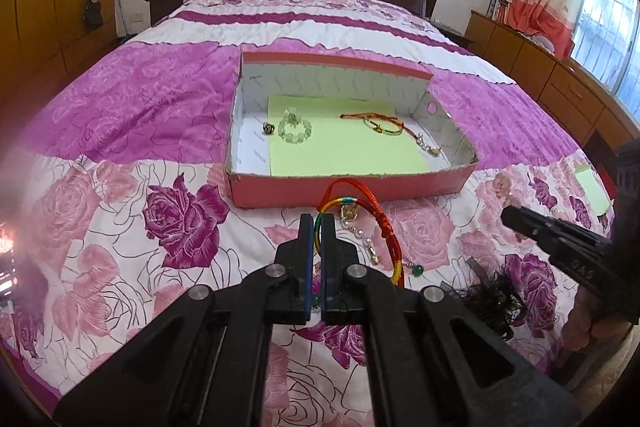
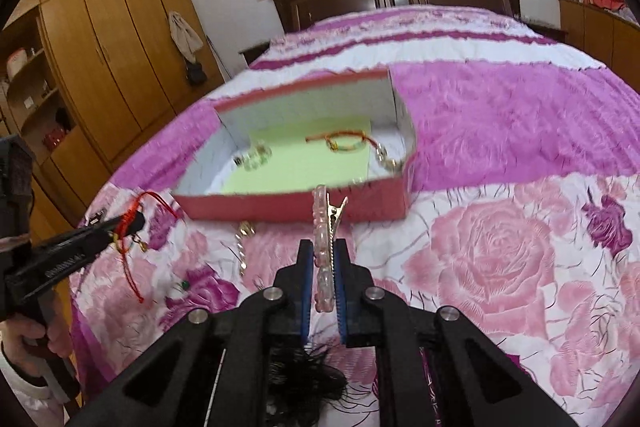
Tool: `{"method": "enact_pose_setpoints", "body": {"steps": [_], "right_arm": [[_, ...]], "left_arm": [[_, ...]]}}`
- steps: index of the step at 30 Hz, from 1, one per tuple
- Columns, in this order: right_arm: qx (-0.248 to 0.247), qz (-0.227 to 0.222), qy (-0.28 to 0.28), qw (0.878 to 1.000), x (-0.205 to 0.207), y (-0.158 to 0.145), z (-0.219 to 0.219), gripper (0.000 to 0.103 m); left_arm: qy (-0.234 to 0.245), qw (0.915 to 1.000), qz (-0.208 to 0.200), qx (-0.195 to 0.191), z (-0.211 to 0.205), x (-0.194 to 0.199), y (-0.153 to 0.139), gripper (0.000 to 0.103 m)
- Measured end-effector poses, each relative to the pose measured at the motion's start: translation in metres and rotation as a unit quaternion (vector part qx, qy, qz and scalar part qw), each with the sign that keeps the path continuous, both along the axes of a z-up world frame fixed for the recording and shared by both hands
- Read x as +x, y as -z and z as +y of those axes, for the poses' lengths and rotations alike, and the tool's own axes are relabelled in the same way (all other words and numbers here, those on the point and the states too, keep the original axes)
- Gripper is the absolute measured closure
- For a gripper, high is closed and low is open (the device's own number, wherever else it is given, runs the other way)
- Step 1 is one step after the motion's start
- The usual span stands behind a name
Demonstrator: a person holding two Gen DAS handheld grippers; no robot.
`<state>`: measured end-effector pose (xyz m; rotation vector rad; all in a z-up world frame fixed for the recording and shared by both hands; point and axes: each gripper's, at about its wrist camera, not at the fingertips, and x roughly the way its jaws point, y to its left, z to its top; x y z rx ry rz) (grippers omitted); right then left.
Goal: Organize jewelry
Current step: 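Carry the rainbow bracelet and pink clip with both tools into the pink box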
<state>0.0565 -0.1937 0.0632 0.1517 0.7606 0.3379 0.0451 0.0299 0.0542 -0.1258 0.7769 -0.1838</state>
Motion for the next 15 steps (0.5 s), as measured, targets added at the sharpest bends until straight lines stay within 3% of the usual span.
{"method": "enact_pose_setpoints", "body": {"steps": [15], "right_arm": [[0.013, -0.056, -0.013, 0.998, -0.006, -0.031, 0.008, 0.092]], "left_arm": [[-0.004, 0.9993, -0.036, -0.001, 0.001, 0.005, -0.023, 0.103]]}}
